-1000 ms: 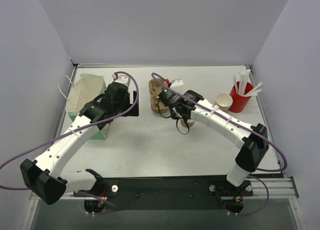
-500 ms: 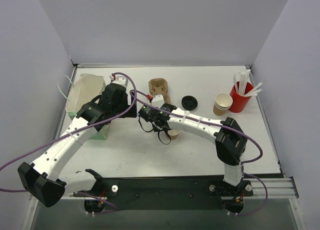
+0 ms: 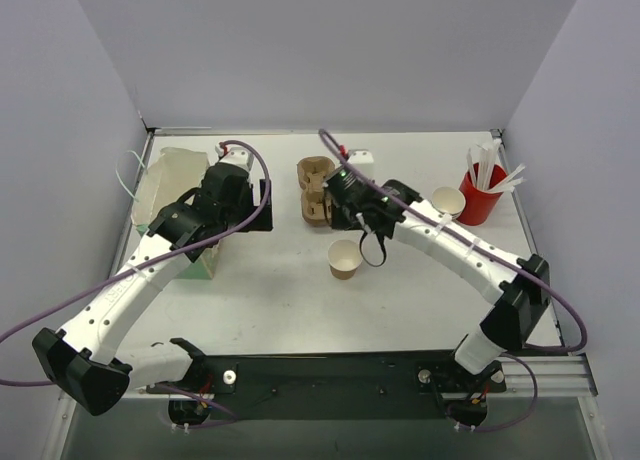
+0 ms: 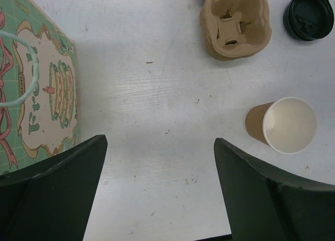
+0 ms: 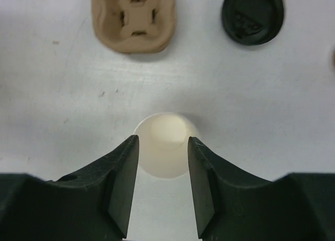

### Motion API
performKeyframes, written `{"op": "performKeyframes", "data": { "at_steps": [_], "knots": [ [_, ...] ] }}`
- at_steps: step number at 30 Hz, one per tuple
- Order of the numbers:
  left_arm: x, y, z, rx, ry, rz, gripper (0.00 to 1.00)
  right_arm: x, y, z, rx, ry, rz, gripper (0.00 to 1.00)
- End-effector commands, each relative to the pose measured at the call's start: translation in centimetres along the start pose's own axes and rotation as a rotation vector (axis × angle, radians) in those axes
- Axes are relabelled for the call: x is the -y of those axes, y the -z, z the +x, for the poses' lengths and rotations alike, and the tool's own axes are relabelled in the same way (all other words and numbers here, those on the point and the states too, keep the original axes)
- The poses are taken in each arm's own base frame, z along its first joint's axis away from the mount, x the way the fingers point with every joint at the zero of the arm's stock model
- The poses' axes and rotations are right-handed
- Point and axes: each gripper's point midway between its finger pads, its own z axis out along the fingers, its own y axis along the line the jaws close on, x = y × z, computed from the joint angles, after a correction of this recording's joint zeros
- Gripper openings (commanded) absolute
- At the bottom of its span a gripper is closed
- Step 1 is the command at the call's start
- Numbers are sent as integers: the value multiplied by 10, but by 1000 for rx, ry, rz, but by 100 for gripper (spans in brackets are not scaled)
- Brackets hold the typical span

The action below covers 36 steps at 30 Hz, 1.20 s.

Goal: Pack the takeout coffee

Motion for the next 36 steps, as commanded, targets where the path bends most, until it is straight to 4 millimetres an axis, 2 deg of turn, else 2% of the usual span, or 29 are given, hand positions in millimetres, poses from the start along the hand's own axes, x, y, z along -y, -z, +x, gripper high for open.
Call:
{"op": "performKeyframes", "data": {
  "at_steps": [1, 3, 7, 11, 17, 23, 28, 36],
  "knots": [
    [5, 19, -28, 86, 35, 41, 94, 44, -11, -37, 29, -20, 54, 38],
    [6, 18, -28, 84, 37, 44, 94, 60, -31, -46, 20, 11, 101, 37],
    [4, 19, -28, 80, 31, 39, 94, 77, -69, -60, 4, -6, 105, 33],
    [1, 21, -27, 79, 26, 30, 95, 82, -105, -54, -52, 9, 71, 32],
    [1, 19, -24, 66, 25, 30, 94, 92, -140, -44, -107, 46, 96, 32],
    [2, 16, -21, 56, 33, 33, 94, 94, -163, -36, -147, 59, 95, 31],
    [3, 14, -19, 46, 31, 34, 94, 102, -174, -36, -160, 43, 106, 29],
    [3, 11, -17, 37, 27, 30, 94, 108, -191, -26, -206, 38, 99, 26]
  ]
}}
